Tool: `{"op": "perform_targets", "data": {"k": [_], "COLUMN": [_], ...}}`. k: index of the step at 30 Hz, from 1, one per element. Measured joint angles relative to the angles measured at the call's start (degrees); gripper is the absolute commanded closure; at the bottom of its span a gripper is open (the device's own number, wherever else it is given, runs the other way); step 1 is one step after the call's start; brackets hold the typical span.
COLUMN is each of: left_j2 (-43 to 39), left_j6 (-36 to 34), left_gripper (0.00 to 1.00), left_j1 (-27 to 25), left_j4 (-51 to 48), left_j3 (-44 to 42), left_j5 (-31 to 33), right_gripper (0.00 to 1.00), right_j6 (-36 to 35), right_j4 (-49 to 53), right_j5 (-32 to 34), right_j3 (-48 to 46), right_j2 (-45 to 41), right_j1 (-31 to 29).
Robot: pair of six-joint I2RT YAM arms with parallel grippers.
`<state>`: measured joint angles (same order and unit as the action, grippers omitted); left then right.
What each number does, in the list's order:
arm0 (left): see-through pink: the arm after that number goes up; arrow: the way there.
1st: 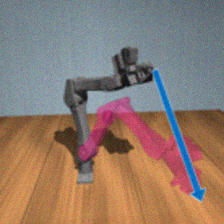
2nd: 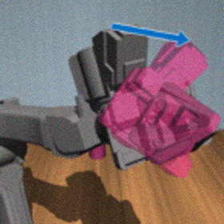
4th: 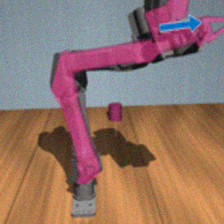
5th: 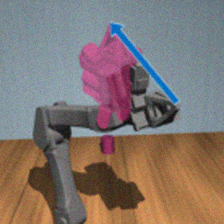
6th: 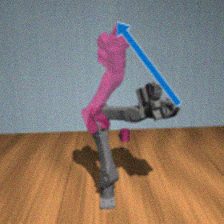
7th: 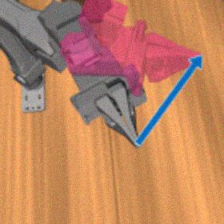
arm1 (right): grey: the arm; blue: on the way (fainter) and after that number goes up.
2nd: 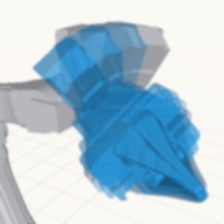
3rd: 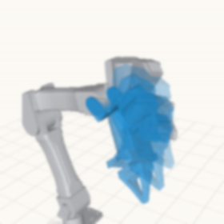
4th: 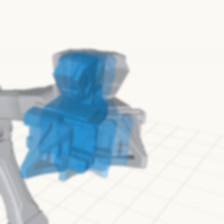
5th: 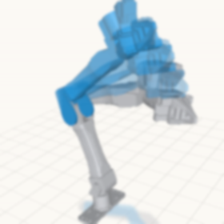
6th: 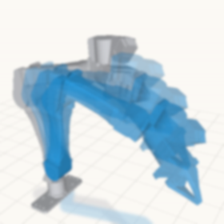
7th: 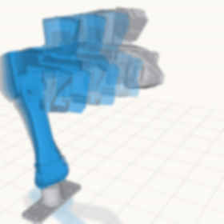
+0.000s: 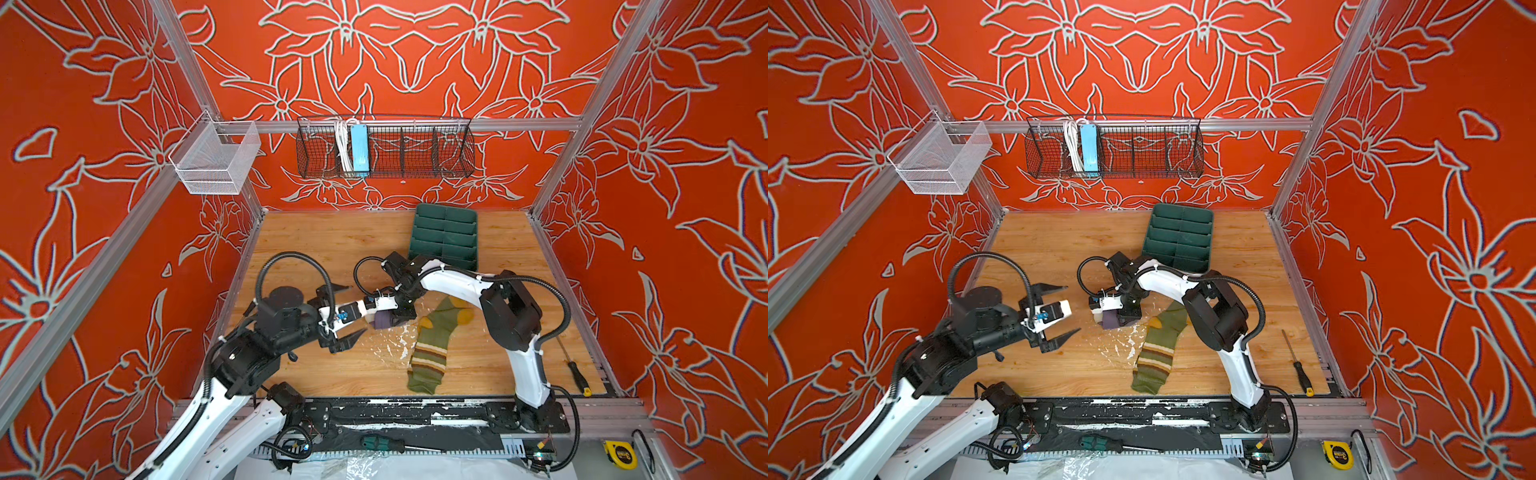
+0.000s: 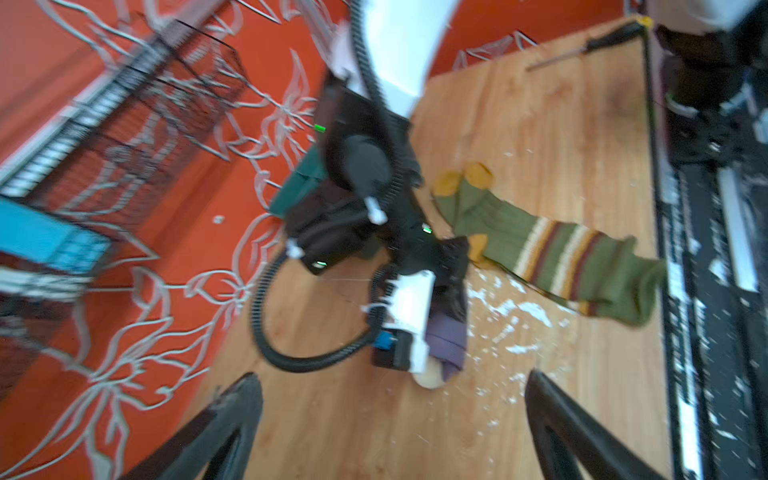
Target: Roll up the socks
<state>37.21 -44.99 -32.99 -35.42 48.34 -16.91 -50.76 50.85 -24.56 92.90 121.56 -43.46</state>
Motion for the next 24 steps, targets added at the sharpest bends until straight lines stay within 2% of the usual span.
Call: {"op": "perform_targets", "data": {"k": [5, 7, 11, 17, 24], "left_j2": [5.84, 9.68, 19.69, 34.29, 43.74], "left_j6": [-6.71, -8.46, -10.03, -10.84, -10.14], "left_gripper": [0.04, 0.05, 0.09, 0.16, 0.21], "left_j1": [-11.41, -13.29, -13.79, -13.46, -10.73], "left_j4": [1.11, 4.63, 16.46, 31.10, 38.14], "left_j3": [-7.48, -9.51, -13.70, -14.45, -13.27], "left_j5": [9.14, 12.02, 17.22, 23.28, 24.96], "right_gripper": [1.00, 1.00, 1.00, 1.00, 1.00], "right_j6": [-0.04, -0.07, -0.07, -0.15, 0.37], "right_j4": [5.75, 7.32, 9.92, 11.78, 12.66], "right_j5": [-3.37, -4.09, -5.07, -5.68, -6.40], "right_j3": [5.38, 6.38, 7.76, 8.61, 9.38], "right_j2": [3.72, 4.46, 5.51, 6.14, 6.71], "right_j1": [1.88, 2.45, 3.41, 3.96, 4.57]}}
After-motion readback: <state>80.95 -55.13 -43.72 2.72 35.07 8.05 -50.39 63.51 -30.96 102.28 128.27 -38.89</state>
